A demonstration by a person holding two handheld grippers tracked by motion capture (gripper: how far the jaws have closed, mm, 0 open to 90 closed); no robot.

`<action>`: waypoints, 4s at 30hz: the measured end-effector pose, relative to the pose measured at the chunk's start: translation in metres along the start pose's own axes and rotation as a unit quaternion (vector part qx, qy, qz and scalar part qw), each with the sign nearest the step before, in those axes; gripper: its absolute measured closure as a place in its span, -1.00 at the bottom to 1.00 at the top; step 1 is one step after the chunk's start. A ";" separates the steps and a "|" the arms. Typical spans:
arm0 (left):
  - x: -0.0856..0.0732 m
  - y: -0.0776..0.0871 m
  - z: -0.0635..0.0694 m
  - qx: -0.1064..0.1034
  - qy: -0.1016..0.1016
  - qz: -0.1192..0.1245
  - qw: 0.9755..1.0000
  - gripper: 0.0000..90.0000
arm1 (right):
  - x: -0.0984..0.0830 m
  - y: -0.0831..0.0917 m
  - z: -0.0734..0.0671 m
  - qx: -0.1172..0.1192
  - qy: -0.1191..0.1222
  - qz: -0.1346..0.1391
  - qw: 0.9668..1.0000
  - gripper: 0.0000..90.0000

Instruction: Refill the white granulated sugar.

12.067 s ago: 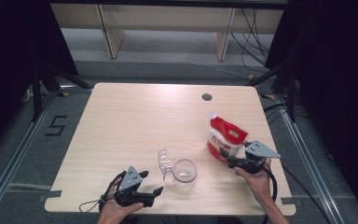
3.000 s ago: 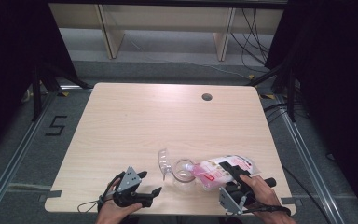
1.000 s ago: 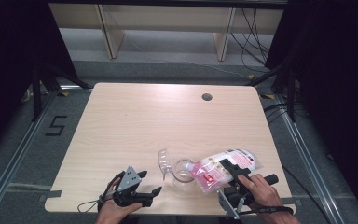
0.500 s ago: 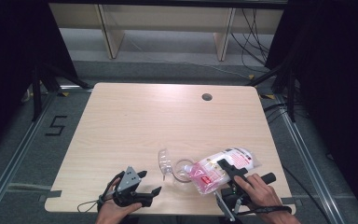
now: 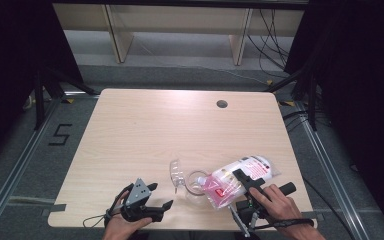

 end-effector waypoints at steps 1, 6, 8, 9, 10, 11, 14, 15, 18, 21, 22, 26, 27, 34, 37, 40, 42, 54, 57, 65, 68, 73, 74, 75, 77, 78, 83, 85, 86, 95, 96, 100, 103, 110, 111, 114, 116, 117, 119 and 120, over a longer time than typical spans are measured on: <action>0.000 0.000 0.000 0.000 0.000 0.000 1.000 -0.51 | 0.000 0.000 0.001 0.001 0.007 0.005 1.000 0.34; 0.000 0.000 0.000 0.000 -0.001 0.000 1.000 -0.51 | 0.001 0.000 0.002 -0.006 0.021 0.006 1.000 0.34; 0.000 0.000 0.000 0.000 0.000 0.000 1.000 -0.51 | 0.001 0.000 0.001 -0.006 0.020 0.007 1.000 0.34; 0.000 0.000 0.000 0.000 0.000 0.000 1.000 -0.51 | 0.002 0.000 0.003 -0.008 0.025 0.007 1.000 0.35; 0.000 0.000 0.000 0.000 -0.002 -0.003 1.000 -0.51 | 0.001 0.000 0.002 -0.006 0.022 0.006 1.000 0.35; 0.000 0.000 0.000 0.000 -0.001 -0.002 1.000 -0.51 | 0.001 0.000 0.002 -0.006 0.024 0.007 1.000 0.35; 0.000 0.000 0.000 0.000 0.000 0.000 1.000 -0.51 | 0.001 0.000 0.004 -0.008 0.040 0.007 0.999 0.35; 0.000 0.000 0.000 0.001 0.000 -0.002 1.000 -0.51 | 0.001 0.000 0.004 -0.010 0.043 0.007 0.999 0.35; 0.000 0.000 0.000 0.003 -0.001 -0.004 1.000 -0.51 | 0.001 0.000 0.003 -0.012 0.035 0.004 0.999 0.36; 0.000 0.000 0.000 0.002 -0.002 -0.004 1.000 -0.51 | 0.001 0.000 0.005 -0.010 0.054 0.002 0.998 0.36; 0.000 0.000 0.000 0.002 -0.002 -0.004 1.000 -0.51 | 0.001 0.000 0.005 -0.010 0.054 0.002 0.998 0.36; 0.001 0.000 -0.001 0.001 0.000 -0.001 1.000 -0.51 | 0.001 0.000 0.005 -0.007 0.057 -0.001 0.998 0.36; 0.001 0.000 -0.001 0.001 0.000 -0.001 1.000 -0.51 | 0.002 0.000 0.005 -0.007 0.053 -0.002 0.999 0.36; 0.000 0.000 0.000 0.000 0.006 0.003 1.000 -0.51 | 0.001 -0.001 0.007 -0.010 0.053 -0.003 0.999 0.37; 0.001 0.000 -0.001 0.001 0.001 0.000 1.000 -0.51 | 0.001 -0.001 0.008 -0.008 0.070 -0.003 0.998 0.37; 0.000 0.000 0.000 0.001 0.001 -0.001 1.000 -0.51 | 0.002 -0.001 0.007 -0.012 0.063 -0.003 0.998 0.37; 0.001 0.000 -0.001 0.001 0.003 0.003 1.000 -0.51 | 0.002 -0.001 0.006 -0.017 0.063 0.000 0.998 0.37; 0.000 0.000 -0.001 0.001 0.004 0.002 1.000 -0.51 | 0.004 -0.002 0.009 -0.020 0.084 -0.001 0.996 0.38; 0.000 0.000 -0.001 0.000 0.003 0.001 1.000 -0.51 | 0.004 -0.001 0.011 -0.016 0.100 -0.005 0.995 0.38; 0.000 0.000 -0.001 0.000 0.004 0.003 1.000 -0.51 | 0.006 -0.001 0.014 -0.018 0.114 -0.002 0.993 0.39; 0.000 0.000 -0.001 0.000 0.004 0.001 1.000 -0.51 | 0.006 -0.001 0.014 -0.016 0.119 -0.004 0.993 0.40; 0.000 0.000 -0.001 0.000 0.003 0.002 1.000 -0.51 | 0.006 -0.001 0.014 -0.016 0.118 -0.002 0.993 0.41; 0.001 0.000 -0.001 0.000 0.004 0.004 1.000 -0.51 | 0.005 -0.001 0.014 -0.015 0.119 -0.002 0.993 0.41; 0.001 0.000 -0.001 0.001 0.003 0.000 1.000 -0.51 | 0.005 -0.001 0.013 -0.014 0.118 -0.003 0.993 0.41; 0.000 0.000 0.000 0.001 0.006 0.003 1.000 -0.51 | 0.005 -0.002 0.013 -0.015 0.116 -0.003 0.993 0.42; 0.000 0.000 -0.001 0.001 0.003 -0.001 1.000 -0.51 | 0.005 -0.002 0.013 -0.015 0.117 -0.004 0.993 0.42; 0.000 0.000 -0.001 0.001 0.003 -0.001 1.000 -0.51 | 0.005 -0.001 0.013 -0.013 0.127 -0.010 0.992 0.43; 0.001 0.000 -0.001 0.001 0.000 0.000 1.000 -0.51 | 0.005 -0.001 0.014 -0.015 0.127 -0.010 0.992 0.43; 0.000 -0.001 0.000 0.000 0.004 0.002 1.000 -0.51 | 0.006 -0.001 0.014 -0.016 0.131 -0.007 0.991 0.43; 0.001 0.000 -0.001 0.001 0.001 0.000 1.000 -0.51 | 0.007 0.000 0.015 -0.019 0.134 -0.004 0.991 0.44; 0.001 0.000 -0.001 0.001 0.001 0.000 1.000 -0.51 | 0.007 0.000 0.015 -0.019 0.134 -0.004 0.991 0.44; 0.000 -0.001 0.000 -0.001 0.005 0.002 1.000 -0.51 | 0.006 0.001 0.014 -0.018 0.130 -0.009 0.991 0.44; 0.000 0.000 -0.001 0.001 -0.001 -0.001 1.000 -0.51 | 0.005 0.001 0.014 -0.021 0.133 -0.013 0.991 0.45; 0.000 0.000 -0.001 0.000 0.003 -0.001 1.000 -0.51 | 0.006 -0.001 0.018 -0.026 0.157 -0.006 0.987 0.45; 0.001 0.000 -0.001 0.000 0.000 0.000 1.000 -0.51 | 0.006 -0.001 0.019 -0.025 0.157 -0.007 0.987 0.45; 0.000 0.001 -0.001 -0.001 0.001 -0.002 1.000 -0.50 | 0.007 -0.002 0.020 -0.027 0.165 -0.005 0.986 0.45; 0.001 0.001 -0.001 0.000 0.000 -0.001 1.000 -0.50 | 0.007 -0.002 0.021 -0.027 0.164 -0.004 0.986 0.45; 0.001 0.000 -0.001 0.000 0.001 0.002 1.000 -0.50 | 0.007 -0.002 0.021 -0.026 0.160 -0.007 0.987 0.45; 0.000 0.000 -0.001 -0.001 0.001 0.000 1.000 -0.50 | 0.008 -0.002 0.021 -0.030 0.163 -0.005 0.986 0.45; 0.000 0.000 -0.001 -0.002 0.005 0.001 1.000 -0.50 | 0.008 -0.002 0.022 -0.028 0.164 -0.008 0.986 0.46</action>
Point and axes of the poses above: each handheld gripper's, and its own axes: y roughly backward along the jaws, x roughly out of its top, z roughly to its right, the point moved 1 cm from there along -y, roughly forward along the jaws, and after that the axes turned 12 degrees about -x, right-handed, at the moved point
